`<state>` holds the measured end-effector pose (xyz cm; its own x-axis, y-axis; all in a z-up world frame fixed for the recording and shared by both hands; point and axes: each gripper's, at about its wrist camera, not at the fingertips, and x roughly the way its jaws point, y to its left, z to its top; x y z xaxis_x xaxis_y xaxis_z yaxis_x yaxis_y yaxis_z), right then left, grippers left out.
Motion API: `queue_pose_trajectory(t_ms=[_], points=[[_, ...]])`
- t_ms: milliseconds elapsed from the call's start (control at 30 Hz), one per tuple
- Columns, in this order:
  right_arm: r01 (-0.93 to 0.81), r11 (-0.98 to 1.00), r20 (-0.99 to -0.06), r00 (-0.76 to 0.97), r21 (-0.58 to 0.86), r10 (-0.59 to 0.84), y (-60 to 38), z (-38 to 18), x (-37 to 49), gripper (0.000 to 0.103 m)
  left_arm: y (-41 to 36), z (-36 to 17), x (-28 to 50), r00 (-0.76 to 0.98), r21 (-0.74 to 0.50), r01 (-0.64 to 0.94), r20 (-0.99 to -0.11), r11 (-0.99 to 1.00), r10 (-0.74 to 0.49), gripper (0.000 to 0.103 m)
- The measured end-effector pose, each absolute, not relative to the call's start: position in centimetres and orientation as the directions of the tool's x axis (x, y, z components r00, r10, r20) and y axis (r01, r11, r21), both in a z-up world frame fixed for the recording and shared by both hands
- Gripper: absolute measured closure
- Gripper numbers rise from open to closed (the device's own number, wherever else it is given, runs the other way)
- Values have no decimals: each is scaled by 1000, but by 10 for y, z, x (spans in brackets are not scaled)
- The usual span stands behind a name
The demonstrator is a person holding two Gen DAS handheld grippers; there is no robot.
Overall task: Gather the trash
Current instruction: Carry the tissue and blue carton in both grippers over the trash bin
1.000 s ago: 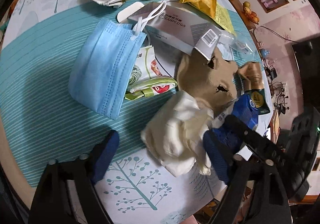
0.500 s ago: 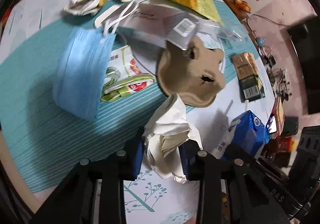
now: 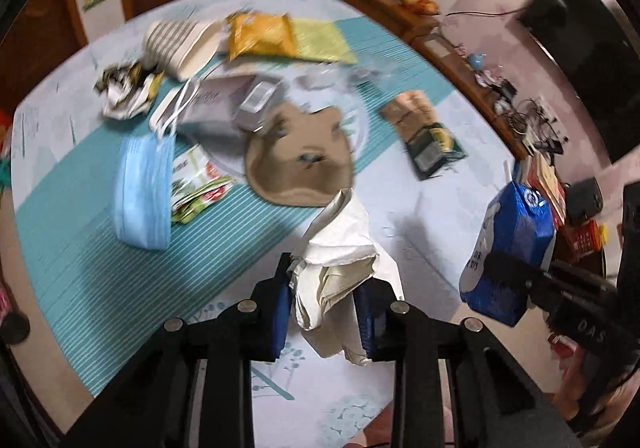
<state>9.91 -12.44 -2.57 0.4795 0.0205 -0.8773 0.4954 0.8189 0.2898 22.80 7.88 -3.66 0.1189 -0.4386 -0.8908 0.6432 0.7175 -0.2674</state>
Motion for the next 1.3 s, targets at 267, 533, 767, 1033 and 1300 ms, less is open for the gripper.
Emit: queue_pose_trajectory(t_ms=[267,533,767,1033,1300], points=[[487,846,-873,485,216,-57,-137,-1,63,84,53,-6,193,170,-238,717,-852,656,-495,77],[457,866,-874,484,202,-52,-169,-2,25,84,15,3,143,210,-196,742,-840,641,-500,77],[362,907,-886,464,214,23,-210,-13,-20,84,-23,-9,77,221,-178,702,-866,690,-448,77],[249,937,-912,387,245,136,-237,-65,-66,84,-61,-54,8,234,-156,624,-897,766,-374,77],[256,921,-928,306,293,210,-252,-140,-86,84,-80,-118,-24,197,-126,579,-937,805,-288,77]])
